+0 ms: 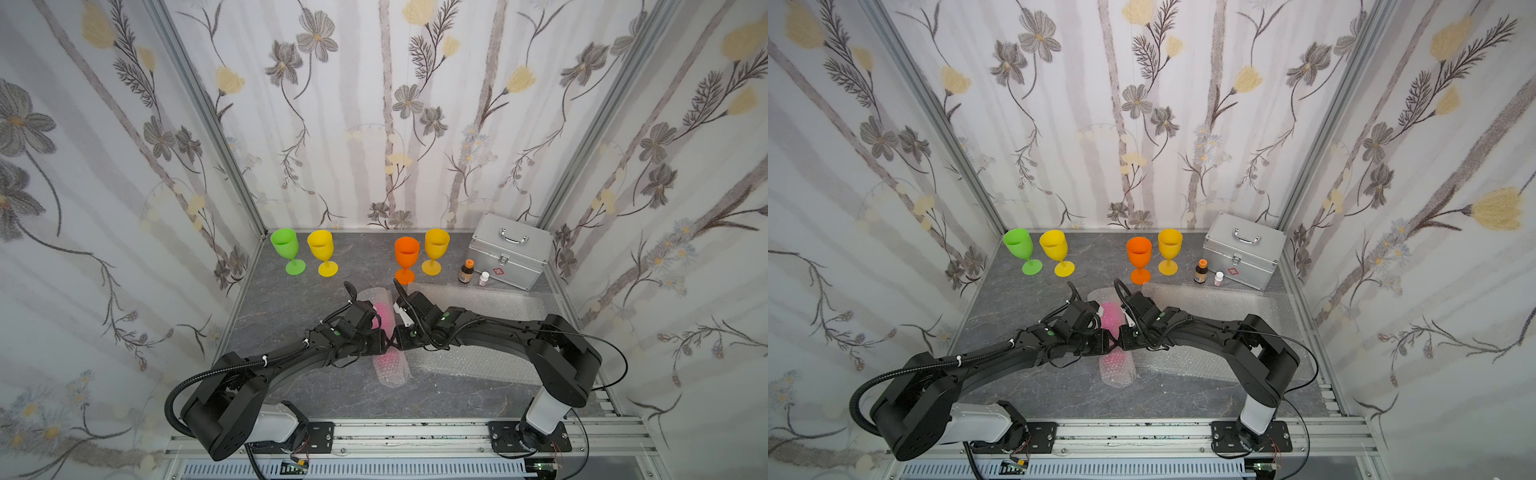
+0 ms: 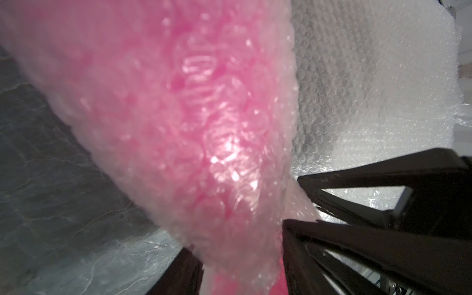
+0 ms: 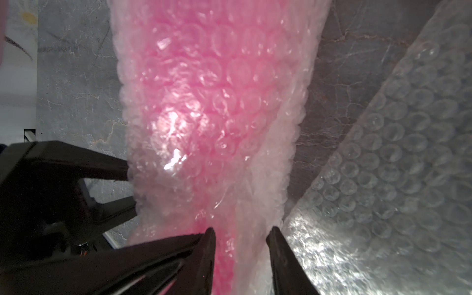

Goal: Unpack wine glasses from bubble wrap
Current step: Adjust the bubble wrap at the center of the board, then unwrap the bubble wrap at the center of the board.

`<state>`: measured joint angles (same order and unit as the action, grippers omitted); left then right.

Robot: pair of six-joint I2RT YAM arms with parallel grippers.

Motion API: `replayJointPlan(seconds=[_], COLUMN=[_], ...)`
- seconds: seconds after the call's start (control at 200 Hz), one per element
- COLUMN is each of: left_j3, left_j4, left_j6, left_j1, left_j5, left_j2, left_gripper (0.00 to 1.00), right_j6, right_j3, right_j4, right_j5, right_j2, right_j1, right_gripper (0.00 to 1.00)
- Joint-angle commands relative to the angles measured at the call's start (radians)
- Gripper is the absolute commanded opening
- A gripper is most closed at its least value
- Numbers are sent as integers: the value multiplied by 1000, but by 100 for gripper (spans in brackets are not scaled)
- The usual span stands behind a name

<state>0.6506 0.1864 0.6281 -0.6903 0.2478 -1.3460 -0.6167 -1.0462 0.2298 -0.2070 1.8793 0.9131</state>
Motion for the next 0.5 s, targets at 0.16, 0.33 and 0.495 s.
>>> replayJointPlan(seconds=[0.16, 0.33, 0.495], left_j3=[9, 10, 9], left_j4=[3, 11, 15], left_j6=[-6, -10, -13], left_j1=[0, -1, 0], left_j5=[-30, -36, -42], left_j2=[-7, -4, 5], left_gripper=[13, 6, 4], right_j6=[5, 13, 20], right_j3=[0, 16, 32], right_j4=[-27, -4, 9], right_j5=[-11, 7, 14], right_j2=[-18, -37, -33], right_j1=[3, 3, 1], right_gripper=[38, 39, 40])
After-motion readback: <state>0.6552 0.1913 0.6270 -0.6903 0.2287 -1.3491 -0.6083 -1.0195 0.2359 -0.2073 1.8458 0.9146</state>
